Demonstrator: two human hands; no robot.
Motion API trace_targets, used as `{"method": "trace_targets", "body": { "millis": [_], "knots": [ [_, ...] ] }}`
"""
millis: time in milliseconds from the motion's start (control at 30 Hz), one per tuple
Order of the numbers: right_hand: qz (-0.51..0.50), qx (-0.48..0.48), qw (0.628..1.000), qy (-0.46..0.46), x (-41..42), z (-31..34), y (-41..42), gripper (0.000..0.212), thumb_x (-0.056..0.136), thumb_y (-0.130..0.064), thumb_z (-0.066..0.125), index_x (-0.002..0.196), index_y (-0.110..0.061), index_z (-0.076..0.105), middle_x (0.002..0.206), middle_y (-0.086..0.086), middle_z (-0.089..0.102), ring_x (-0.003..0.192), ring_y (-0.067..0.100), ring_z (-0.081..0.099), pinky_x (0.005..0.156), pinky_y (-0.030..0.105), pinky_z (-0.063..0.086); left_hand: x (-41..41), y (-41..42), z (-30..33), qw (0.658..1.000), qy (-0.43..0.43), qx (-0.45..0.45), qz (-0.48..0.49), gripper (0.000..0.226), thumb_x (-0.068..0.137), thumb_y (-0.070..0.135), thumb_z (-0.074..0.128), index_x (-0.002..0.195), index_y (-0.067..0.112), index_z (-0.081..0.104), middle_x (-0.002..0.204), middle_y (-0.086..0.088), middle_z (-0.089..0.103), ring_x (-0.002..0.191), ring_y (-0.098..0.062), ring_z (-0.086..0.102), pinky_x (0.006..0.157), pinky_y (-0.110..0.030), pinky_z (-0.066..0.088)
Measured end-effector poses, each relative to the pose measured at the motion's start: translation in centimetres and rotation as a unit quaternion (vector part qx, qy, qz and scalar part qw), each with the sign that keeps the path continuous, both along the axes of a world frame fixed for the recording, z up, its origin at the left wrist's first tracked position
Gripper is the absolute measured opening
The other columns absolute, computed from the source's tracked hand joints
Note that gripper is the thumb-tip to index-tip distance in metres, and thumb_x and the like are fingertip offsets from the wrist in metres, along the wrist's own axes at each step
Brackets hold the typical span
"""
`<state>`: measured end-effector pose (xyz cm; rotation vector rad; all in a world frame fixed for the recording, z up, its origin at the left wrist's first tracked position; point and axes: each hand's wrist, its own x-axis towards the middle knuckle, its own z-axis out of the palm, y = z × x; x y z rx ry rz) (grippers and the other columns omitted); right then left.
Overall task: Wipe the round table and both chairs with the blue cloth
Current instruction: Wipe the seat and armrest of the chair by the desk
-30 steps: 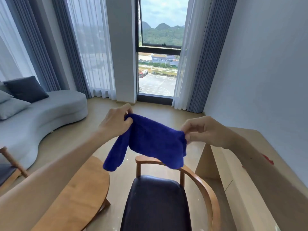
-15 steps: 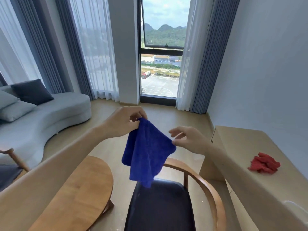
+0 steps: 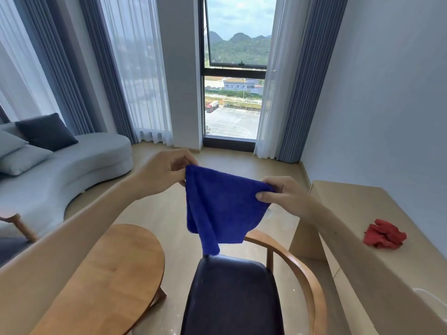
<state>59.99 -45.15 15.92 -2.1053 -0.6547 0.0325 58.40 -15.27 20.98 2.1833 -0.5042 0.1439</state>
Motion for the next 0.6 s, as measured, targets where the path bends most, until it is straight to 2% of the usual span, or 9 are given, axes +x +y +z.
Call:
{"method": "trace_targets", "body": {
  "millis": [100, 233, 367, 500, 600],
  "knots": [
    [-0.011, 0.0, 0.999, -0.044, 0.1, 2.1, 0.0, 0.007, 0.092, -0.013, 0.06, 0.094, -0.01, 0.066, 0.084, 0.008, 0.067, 0.083, 0.029, 0.062, 0.076, 0.047, 0.053, -0.3, 0.5, -1.2, 1.0, 0.022, -0.01, 0.011, 0.014, 0.089, -0.002, 0.061, 0.091, 0.011, 0.065, 0.084, -0.006, 0.071, 0.078, -0.021, 0.066, 0.075, -0.033, 0.057],
    [-0.02, -0.01, 0.997, -0.073, 0.1, 3.3, 0.1, 0.011, 0.093, -0.012, 0.058, 0.096, -0.018, 0.067, 0.084, -0.004, 0.067, 0.082, 0.017, 0.063, 0.074, 0.035, 0.053, -0.3, 0.4, -1.4, 0.999, 0.011, 0.03, 0.016, 0.014, 0.091, 0.005, 0.061, 0.092, 0.019, 0.064, 0.086, 0.004, 0.07, 0.08, -0.015, 0.063, 0.071, -0.033, 0.052],
    [-0.03, -0.017, 0.996, -0.081, 0.2, 3.5, 0.3, 0.023, 0.095, -0.011, 0.056, 0.097, -0.033, 0.063, 0.088, -0.013, 0.066, 0.086, 0.007, 0.062, 0.077, 0.028, 0.052, -0.6, 0.1, -1.0, 0.998, 0.063, -0.001, -0.008, 0.01, 0.094, 0.003, 0.056, 0.098, 0.011, 0.059, 0.087, -0.007, 0.071, 0.071, -0.024, 0.069, 0.065, -0.035, 0.057],
    [-0.03, -0.014, 0.996, -0.081, 0.2, 3.2, 0.4, 0.023, 0.095, -0.011, 0.056, 0.1, -0.031, 0.063, 0.09, -0.015, 0.066, 0.087, 0.004, 0.062, 0.076, 0.021, 0.053, -1.1, 0.2, -1.4, 0.995, 0.09, -0.037, -0.026, 0.013, 0.092, 0.0, 0.057, 0.101, 0.007, 0.062, 0.09, -0.012, 0.072, 0.08, -0.029, 0.07, 0.076, -0.033, 0.059],
    [-0.025, -0.003, 0.997, -0.068, 0.2, 2.8, 0.7, 0.023, 0.094, -0.009, 0.057, 0.098, -0.03, 0.064, 0.088, -0.016, 0.066, 0.085, 0.003, 0.062, 0.073, 0.017, 0.052, -1.3, 1.1, -1.7, 0.99, 0.125, -0.065, -0.027, 0.023, 0.086, 0.0, 0.061, 0.107, 0.011, 0.064, 0.097, -0.008, 0.072, 0.09, -0.024, 0.069, 0.081, -0.028, 0.055]
  ]
}}
